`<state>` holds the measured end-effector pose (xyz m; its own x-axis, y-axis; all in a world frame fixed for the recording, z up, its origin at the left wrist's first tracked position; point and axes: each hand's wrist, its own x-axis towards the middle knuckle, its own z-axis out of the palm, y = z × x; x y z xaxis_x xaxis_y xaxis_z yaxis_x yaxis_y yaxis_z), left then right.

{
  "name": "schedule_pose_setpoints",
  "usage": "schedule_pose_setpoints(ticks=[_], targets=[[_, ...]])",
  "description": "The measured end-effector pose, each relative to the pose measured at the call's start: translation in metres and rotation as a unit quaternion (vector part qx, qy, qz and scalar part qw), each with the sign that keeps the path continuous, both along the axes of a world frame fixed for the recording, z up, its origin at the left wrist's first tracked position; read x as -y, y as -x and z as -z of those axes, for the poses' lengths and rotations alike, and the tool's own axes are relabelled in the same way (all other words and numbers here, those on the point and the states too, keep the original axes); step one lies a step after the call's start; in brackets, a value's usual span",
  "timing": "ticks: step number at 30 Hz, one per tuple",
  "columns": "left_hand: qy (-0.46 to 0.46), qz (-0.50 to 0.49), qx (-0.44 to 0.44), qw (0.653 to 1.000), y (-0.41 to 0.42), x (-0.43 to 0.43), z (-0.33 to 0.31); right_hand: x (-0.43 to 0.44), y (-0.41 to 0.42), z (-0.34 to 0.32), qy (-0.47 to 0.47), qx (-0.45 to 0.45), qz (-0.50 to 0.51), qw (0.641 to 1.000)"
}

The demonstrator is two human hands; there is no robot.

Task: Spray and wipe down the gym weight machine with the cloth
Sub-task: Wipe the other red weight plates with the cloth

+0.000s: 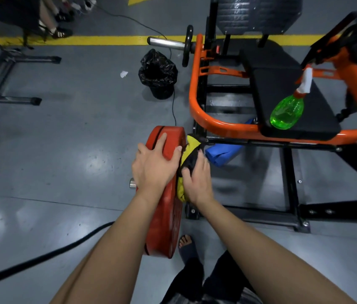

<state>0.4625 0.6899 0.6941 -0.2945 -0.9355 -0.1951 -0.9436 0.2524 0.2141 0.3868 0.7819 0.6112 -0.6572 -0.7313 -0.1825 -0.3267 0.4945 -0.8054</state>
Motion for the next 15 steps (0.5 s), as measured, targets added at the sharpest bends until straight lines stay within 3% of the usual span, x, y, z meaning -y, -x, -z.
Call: schedule_pose_setpoints(ticks=[7,11,13,15], targets=[[-0.01,-0.002,0.004,1.0,-0.01,-0.014,0.001,0.02,0.014,0.001,-0.04,-0.049,-0.019,0.998],[-0.008,-0.019,-0.037,0.999,-0.027,-0.035,0.0,0.012,0.002,0.0,-0.014,-0.068,0.005,0.998],[-0.047,-0.04,-0.067,0.996,-0.04,-0.045,-0.003,0.009,-0.003,0.002,-0.005,-0.089,-0.001,0.996],[-0.144,-0.075,-0.102,0.981,-0.049,-0.041,-0.01,0.009,-0.002,0.007,0.009,-0.121,-0.005,0.993]])
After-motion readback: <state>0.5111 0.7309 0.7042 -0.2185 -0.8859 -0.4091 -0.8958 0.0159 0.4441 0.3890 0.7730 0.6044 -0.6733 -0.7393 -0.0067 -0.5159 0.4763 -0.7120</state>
